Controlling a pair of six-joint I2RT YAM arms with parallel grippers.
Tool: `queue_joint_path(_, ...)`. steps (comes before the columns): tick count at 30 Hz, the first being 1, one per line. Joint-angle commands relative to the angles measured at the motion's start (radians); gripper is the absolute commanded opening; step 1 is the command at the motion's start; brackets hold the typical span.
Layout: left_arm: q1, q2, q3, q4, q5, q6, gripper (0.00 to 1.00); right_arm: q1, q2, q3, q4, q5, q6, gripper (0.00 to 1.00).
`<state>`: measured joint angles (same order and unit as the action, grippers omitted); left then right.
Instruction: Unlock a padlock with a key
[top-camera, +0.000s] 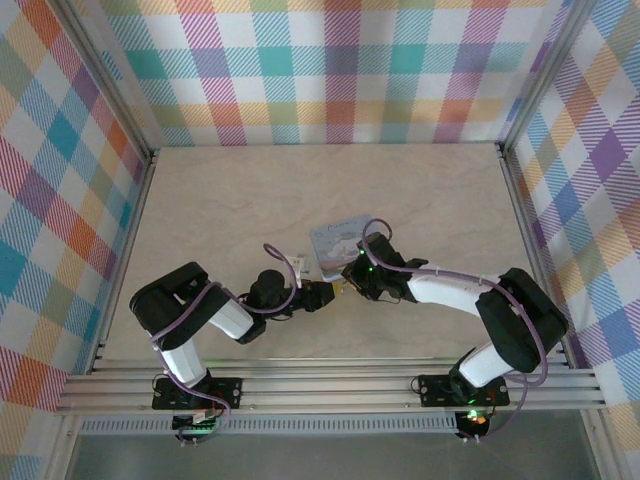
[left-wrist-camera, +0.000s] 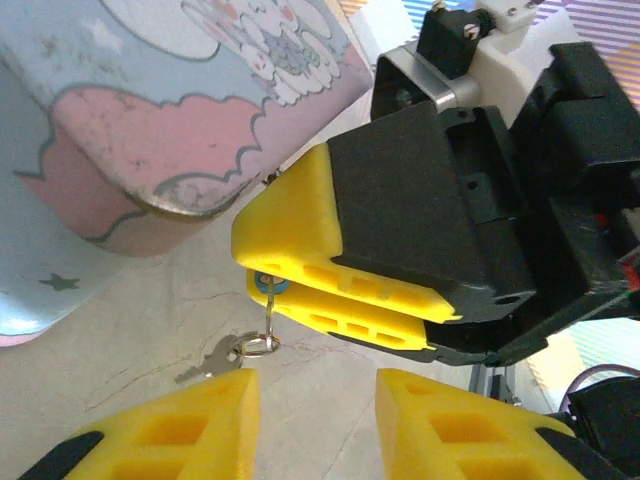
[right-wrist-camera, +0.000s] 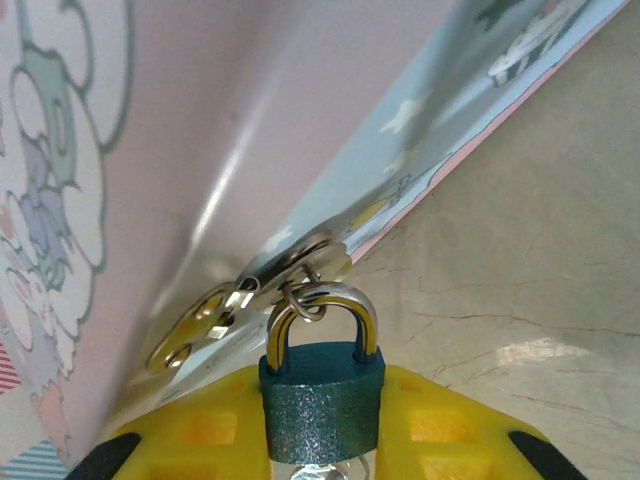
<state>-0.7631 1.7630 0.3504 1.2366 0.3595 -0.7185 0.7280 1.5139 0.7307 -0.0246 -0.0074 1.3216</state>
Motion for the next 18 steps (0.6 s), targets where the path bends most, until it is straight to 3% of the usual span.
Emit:
queue_joint_path(1,0.008,0.047,0.021,0.075,0.032,-0.036,0.35,0.012,0.006,0.038,0.000,0.022,0.028,0.00)
queue_joint_path(18,0.008,0.110,0.071,0.096,0.027,-0.044,0.28,0.026,0.008,0.043,0.003,0.020,0.039,0.00)
